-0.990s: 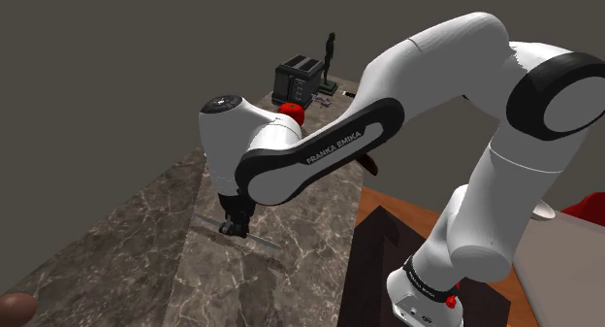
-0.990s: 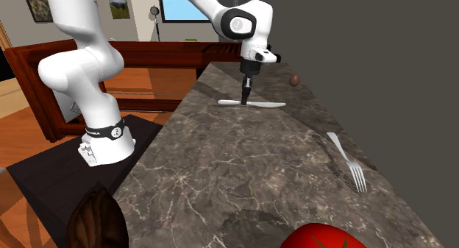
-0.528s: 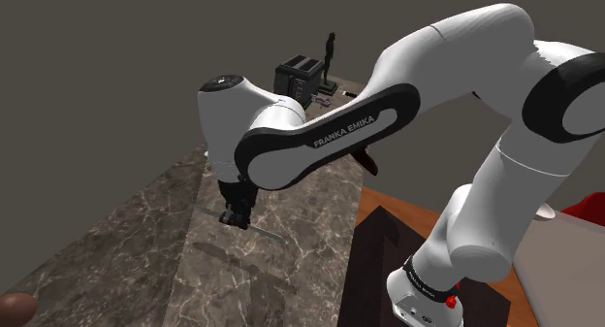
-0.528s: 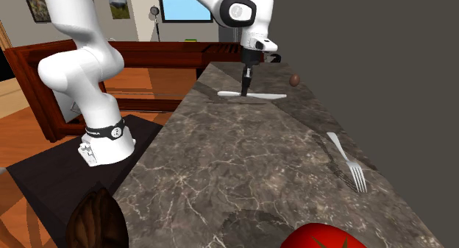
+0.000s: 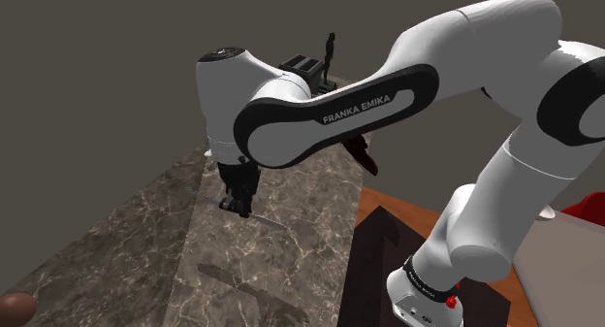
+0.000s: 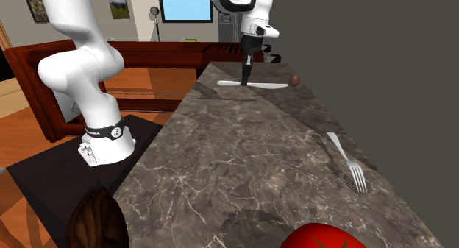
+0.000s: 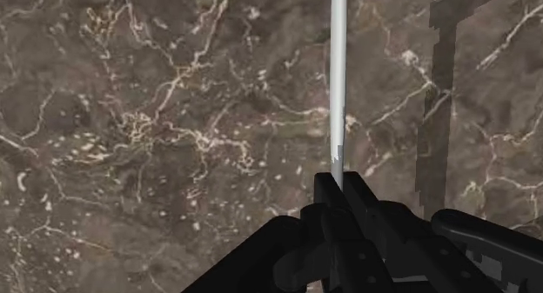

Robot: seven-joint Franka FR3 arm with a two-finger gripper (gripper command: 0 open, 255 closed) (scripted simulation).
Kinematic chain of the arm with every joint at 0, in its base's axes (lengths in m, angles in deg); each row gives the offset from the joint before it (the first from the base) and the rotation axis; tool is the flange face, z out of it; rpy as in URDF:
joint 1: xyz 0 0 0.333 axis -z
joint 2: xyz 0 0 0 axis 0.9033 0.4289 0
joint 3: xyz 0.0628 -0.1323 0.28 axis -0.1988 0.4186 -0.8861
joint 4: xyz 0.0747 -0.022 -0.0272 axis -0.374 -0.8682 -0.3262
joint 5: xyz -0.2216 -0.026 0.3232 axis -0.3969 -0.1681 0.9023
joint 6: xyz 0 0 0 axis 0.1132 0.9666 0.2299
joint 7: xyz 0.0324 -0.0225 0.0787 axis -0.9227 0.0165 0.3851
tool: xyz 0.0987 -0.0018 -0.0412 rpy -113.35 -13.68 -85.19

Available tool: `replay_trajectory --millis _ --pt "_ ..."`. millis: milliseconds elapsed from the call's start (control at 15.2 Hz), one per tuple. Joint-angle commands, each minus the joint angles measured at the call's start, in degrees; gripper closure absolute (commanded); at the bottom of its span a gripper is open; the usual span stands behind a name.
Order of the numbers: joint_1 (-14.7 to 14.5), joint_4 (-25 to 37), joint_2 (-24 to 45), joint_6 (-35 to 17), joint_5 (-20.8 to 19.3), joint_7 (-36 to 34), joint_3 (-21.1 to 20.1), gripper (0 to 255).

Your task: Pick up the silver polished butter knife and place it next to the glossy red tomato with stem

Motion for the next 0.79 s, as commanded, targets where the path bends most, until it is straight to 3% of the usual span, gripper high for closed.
replay_trajectory --millis 0,726 --pt "0.03 1.11 -0.49 1.56 0.24 0.17 0.01 255" --pt "0.22 7.34 -2.71 9.77 1.24 0.95 0.17 255"
